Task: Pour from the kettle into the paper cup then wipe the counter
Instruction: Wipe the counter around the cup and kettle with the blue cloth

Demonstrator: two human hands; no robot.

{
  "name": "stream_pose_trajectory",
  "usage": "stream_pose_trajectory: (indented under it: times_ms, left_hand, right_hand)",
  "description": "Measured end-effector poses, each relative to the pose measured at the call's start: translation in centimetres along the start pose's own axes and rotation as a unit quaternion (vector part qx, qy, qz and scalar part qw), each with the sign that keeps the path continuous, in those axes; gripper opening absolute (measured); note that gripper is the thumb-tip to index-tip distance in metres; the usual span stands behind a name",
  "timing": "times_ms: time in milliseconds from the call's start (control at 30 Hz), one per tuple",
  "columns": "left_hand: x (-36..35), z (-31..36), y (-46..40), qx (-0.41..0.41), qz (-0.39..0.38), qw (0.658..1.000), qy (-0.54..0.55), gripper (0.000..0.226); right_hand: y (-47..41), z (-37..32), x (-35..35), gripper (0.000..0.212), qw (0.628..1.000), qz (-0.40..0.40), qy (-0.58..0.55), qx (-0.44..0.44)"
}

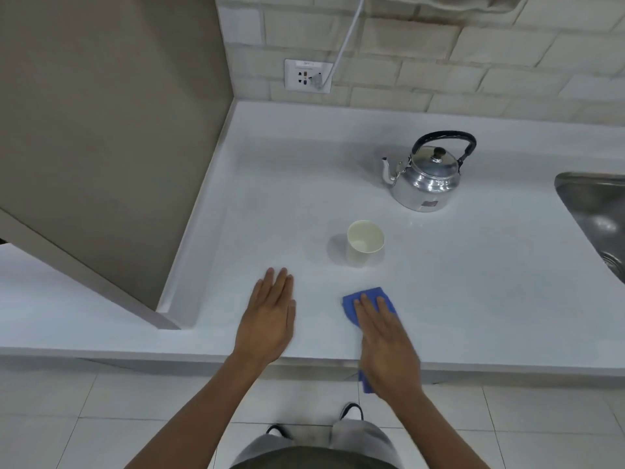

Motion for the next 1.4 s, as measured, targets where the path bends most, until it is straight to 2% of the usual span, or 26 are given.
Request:
stream_pose_trajectory:
  times_ms: [100, 233, 367, 467, 567, 667, 767, 867, 967, 1100, 1167, 1233, 1300, 1400]
  left_hand:
    - [0.3, -1.5, 0.4, 0.027, -0.007, 0.999, -0.026, 0.061]
    - [0.4, -1.9, 0.9, 0.022, -0.032, 0.999, -0.031, 0.069]
    - [0.5, -1.8, 0.6, 0.032, -0.042, 0.998, -0.027, 0.074]
    - [0.5, -2.0, 0.7, 0.026, -0.046, 0.998, -0.032, 0.074]
    - [0.6, -1.9, 0.8, 0.026, -0.041, 0.999, -0.025, 0.073]
    - [0.6, -1.9, 0.6, 0.025, -0.046, 0.998, -0.026, 0.073]
    - [0.6, -2.0, 0.7, 0.026, -0.048, 0.998, -0.027, 0.074]
    - [0.6, -2.0, 0.6, 0.025, -0.048, 0.998, -0.023, 0.074]
    - [0.6, -2.0, 0.6, 0.026, -0.048, 0.998, -0.019, 0.074]
    - [0.7, -2.0, 0.6, 0.028, -0.055, 0.998, -0.021, 0.074]
    - [0.7, -2.0, 0.5, 0.029, -0.058, 0.998, -0.026, 0.074]
    - [0.6, -2.0, 0.6, 0.032, -0.058, 0.997, -0.028, 0.075]
    - [0.5, -2.0, 0.5, 0.032, -0.057, 0.998, -0.026, 0.075]
    - [0.5, -2.0, 0.6, 0.034, -0.059, 0.998, -0.019, 0.075]
  right_hand:
    - [-1.2, 3.1, 1.3, 0.060, 0.996, 0.003, -0.011, -0.083]
    - [-4.0, 0.8, 0.4, 0.059, 0.989, 0.009, 0.044, -0.141]
    - [-3.6, -3.0, -0.7, 0.059, 0.995, 0.015, 0.022, -0.098]
    - [-0.9, -2.2, -0.4, 0.061, 0.999, 0.004, 0.003, -0.036]
    - [-1.3, 1.2, 0.9, 0.060, 0.993, 0.009, -0.011, -0.113]
    - [-4.2, 1.7, 0.6, 0.059, 0.986, -0.006, 0.031, -0.164]
    - [-5.6, -0.9, -0.4, 0.059, 0.987, 0.008, 0.028, -0.158]
    - [-3.7, -4.0, -0.7, 0.061, 0.995, 0.008, -0.002, -0.104]
    - [-1.2, -2.9, -0.8, 0.065, 0.999, -0.009, -0.012, -0.048]
    - [-3.1, 0.4, 0.2, 0.063, 0.991, -0.004, 0.008, -0.133]
    - [-4.8, -0.5, -0.1, 0.061, 0.988, -0.009, 0.044, -0.148]
    - [-5.4, -2.7, -0.5, 0.063, 0.989, 0.003, 0.027, -0.144]
    - [-4.5, -5.4, -1.0, 0.064, 0.993, 0.009, -0.006, -0.117]
    - [-1.6, -6.7, -1.5, 0.073, 0.999, -0.010, -0.025, -0.022]
Point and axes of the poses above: each hand's wrist, its own y-axis away from the middle knuckle, its own x-axis out of the back of the hand, z = x × y, the point moved 2 cm from there along -y, towards the middle knuckle
